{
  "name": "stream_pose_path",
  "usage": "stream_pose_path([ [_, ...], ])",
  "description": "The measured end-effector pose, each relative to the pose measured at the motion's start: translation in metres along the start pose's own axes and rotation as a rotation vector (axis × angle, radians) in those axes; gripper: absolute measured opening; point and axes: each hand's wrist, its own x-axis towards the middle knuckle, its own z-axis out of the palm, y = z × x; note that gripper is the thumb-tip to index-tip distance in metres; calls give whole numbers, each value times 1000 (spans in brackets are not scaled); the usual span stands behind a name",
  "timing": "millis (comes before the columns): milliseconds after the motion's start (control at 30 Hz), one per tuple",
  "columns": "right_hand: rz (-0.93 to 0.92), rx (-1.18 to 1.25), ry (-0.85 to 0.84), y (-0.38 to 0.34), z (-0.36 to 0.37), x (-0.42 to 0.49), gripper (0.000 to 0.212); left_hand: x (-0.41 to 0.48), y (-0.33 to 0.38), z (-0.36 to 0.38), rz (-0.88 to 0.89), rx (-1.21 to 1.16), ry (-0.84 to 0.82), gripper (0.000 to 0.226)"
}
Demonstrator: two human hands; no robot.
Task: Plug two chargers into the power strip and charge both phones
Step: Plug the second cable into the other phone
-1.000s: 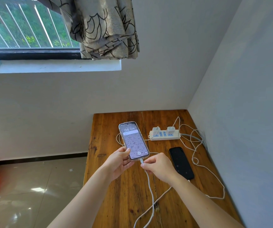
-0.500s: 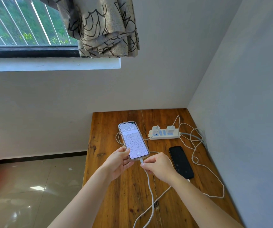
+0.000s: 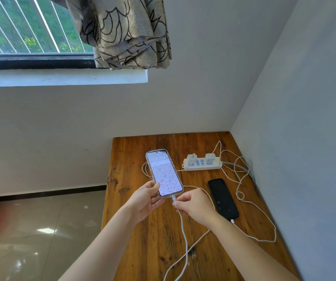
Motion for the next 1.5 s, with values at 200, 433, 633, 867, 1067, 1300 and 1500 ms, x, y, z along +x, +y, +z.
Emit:
stream_pose_path([
  [200, 68, 29, -68, 4, 3, 1, 2, 1, -1, -6, -6, 6, -12, 25],
  [433, 136, 70, -183, 8, 5, 2, 5, 5, -4, -11, -8, 5, 5, 24],
  [633, 223, 8, -286, 22, 7, 1, 8, 14, -7, -24, -35, -23, 13, 26],
  [867, 309, -216, -236, 54, 4, 1, 10, 25, -12, -54, -110, 1, 97, 21],
  [1067, 360, -301, -109, 74, -4, 3, 8, 36, -25, -80, -209, 147, 151, 16],
  [1300, 393, -329, -46, 81, 4, 7, 8, 48, -54, -87, -310, 259, 132, 16],
  [1500, 459, -335, -79, 96, 11, -3, 9, 50, -91, -85, -377, 236, 156, 19],
])
